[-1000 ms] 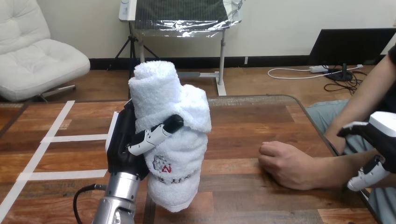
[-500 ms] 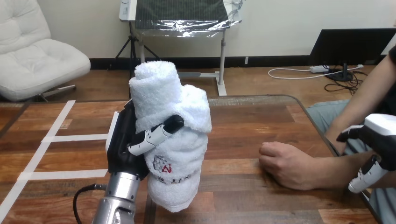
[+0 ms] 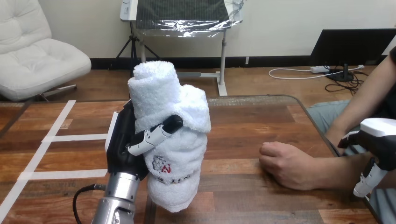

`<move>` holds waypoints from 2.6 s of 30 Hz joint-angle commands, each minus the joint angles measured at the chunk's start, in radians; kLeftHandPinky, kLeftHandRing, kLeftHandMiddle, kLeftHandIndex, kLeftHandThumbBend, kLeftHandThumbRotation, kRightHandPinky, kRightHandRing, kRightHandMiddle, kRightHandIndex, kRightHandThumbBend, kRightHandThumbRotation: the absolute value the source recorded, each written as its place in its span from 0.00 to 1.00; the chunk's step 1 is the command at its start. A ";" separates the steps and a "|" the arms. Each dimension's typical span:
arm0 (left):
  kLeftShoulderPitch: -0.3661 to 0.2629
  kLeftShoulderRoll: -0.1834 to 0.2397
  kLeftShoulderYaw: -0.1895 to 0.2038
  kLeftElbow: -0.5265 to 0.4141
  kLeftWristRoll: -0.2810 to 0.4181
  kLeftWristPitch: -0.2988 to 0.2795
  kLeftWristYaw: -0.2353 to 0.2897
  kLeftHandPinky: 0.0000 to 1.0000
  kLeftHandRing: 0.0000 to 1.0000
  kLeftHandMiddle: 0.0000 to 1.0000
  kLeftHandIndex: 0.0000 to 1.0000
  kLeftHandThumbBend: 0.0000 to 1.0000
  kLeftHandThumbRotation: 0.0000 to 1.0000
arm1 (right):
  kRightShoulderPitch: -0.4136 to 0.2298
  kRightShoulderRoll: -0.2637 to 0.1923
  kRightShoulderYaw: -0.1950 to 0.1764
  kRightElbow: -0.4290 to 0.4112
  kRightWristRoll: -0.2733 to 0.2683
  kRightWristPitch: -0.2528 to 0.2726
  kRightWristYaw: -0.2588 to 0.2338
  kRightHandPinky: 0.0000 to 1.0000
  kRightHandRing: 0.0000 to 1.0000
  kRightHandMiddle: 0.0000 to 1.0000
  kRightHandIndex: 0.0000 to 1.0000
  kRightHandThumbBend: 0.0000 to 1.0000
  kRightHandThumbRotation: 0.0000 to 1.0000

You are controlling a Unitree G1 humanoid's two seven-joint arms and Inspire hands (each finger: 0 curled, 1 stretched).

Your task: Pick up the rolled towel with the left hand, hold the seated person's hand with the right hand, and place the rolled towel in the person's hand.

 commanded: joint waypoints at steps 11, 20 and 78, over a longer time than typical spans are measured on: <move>-0.053 -0.013 0.024 -0.029 -0.012 -0.008 -0.019 0.38 0.43 0.48 0.52 0.99 0.13 | -0.101 -0.016 0.084 0.091 -0.039 -0.040 -0.004 0.89 0.93 0.92 0.88 0.80 0.02; -0.052 -0.014 0.033 -0.029 -0.011 -0.006 -0.020 0.39 0.43 0.48 0.52 0.99 0.13 | -0.129 -0.005 0.123 0.142 -0.044 -0.073 -0.015 0.90 0.93 0.91 0.87 0.80 0.04; -0.031 -0.006 0.047 -0.039 0.001 0.002 -0.006 0.38 0.43 0.47 0.51 1.00 0.12 | -0.144 0.051 0.191 0.340 0.018 -0.208 -0.245 0.39 0.49 0.56 0.58 0.74 0.00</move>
